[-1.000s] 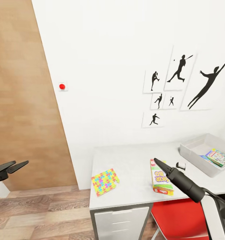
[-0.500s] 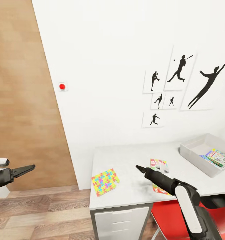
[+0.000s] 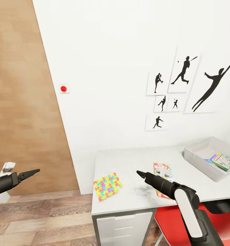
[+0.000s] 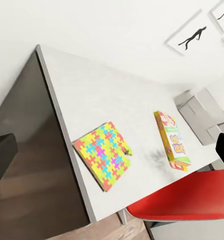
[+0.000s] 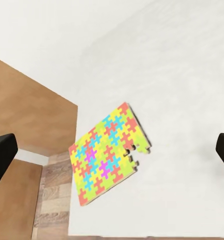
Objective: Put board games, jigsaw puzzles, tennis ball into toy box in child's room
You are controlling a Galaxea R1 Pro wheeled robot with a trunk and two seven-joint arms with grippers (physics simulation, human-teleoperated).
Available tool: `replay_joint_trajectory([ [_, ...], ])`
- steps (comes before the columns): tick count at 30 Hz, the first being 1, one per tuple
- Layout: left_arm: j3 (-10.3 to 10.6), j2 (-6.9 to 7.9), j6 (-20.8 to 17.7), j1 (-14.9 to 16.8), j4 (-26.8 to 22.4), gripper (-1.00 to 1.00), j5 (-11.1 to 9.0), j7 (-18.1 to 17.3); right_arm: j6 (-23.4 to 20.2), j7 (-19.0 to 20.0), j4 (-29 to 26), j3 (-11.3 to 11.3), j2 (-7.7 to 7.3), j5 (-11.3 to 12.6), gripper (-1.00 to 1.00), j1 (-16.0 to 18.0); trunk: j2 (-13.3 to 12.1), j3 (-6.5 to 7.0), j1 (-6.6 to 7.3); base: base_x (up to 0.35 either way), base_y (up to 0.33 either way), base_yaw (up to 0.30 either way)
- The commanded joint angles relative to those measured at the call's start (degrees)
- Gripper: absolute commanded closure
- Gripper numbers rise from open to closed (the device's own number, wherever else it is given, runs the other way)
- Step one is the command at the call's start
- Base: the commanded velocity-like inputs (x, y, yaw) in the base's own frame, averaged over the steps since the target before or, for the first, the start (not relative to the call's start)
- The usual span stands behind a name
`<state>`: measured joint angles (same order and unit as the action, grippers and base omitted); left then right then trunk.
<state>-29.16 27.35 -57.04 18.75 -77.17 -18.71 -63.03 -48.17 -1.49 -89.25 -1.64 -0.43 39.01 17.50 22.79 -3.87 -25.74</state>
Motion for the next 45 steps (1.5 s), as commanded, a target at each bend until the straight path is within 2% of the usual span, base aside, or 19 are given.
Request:
replay_joint_trajectory([
  [1, -0.03, -0.04, -0.28, 0.06, 0.0, -1.0, 0.01, -0.05, -0.26, -0.16, -0.05, -0.04, 0.02, 0.27, -1.0, 0.04, 0.13, -0.13, -0.04, 0.04, 0.0, 0.0],
  [7, 0.02, -0.67, 0.03, 0.07, 0.05, -1.0, 0.52, 0.85, -0.32, -0.23, -0.05, 0.03, 0.06, 0.28, -1.0, 0.01, 0.13, -0.13, -0.04, 0.182, 0.0, 0.0],
  [10, 0.05, -0.91, 0.18, 0.09, 0.08, -1.0, 0.63, 2.49, -0.23, -0.34, -0.05, 0.05, 0.09, 0.23, -1.0, 0.0, 0.13, -0.13, -0.04, 0.195, -0.041, 0.0],
  [14, 0.21, -1.57, 0.29, 0.11, 0.03, -1.0, 0.67, 6.71, -0.14, -0.79, -0.05, 0.58, 0.41, -0.22, -1.0, 0.05, 0.13, -0.27, -0.04, 0.086, -0.036, 0.035],
  [16, 0.97, -1.84, 0.3, 0.14, -0.02, -1.0, 0.65, 9.35, -0.08, -1.45, -0.05, 1.9, 0.82, -0.44, -1.0, 0.19, 0.13, -0.4, -0.04, 0.03, -0.012, 0.067],
  [19, 3.78, -2.09, 0.27, 0.47, -0.05, -1.0, 0.66, 13.93, -0.04, -4.9, -0.05, 4.2, 1.41, -0.61, -1.0, 0.47, 0.13, -0.64, -0.04, 0.012, -0.005, 0.079],
  [23, 8.09, -2.25, 0.2, 1.37, 0.02, -1.0, 0.48, 21.62, -0.27, -13.71, 0.03, 5.8, 3.0, -0.45, -1.0, 1.57, 0.13, -0.98, -0.04, 0.004, -0.002, 0.085],
  [27, 9.66, -3.01, 0.12, 1.91, 0.04, -1.0, 0.14, 26.38, -0.34, -19.23, 0.12, 7.02, 4.39, -0.32, -1.0, 2.4, 0.13, -1.33, -0.04, 0.001, 0.0, 0.087],
  [32, 10.03, -3.62, 0.38, 2.06, 0.02, -1.0, 0.02, 27.6, -0.27, -21.04, 0.39, 8.98, 4.9, -0.43, -1.0, 2.96, 0.13, -1.77, -0.04, 0.0, 0.009, 0.089],
  [45, 10.08, -3.71, 0.49, 2.08, 0.02, -1.0, -0.02, 27.19, -0.23, -22.34, 0.47, 9.45, 4.92, -0.51, -1.0, 3.08, 0.13, -2.92, -0.04, 0.003, 0.159, 0.089],
])
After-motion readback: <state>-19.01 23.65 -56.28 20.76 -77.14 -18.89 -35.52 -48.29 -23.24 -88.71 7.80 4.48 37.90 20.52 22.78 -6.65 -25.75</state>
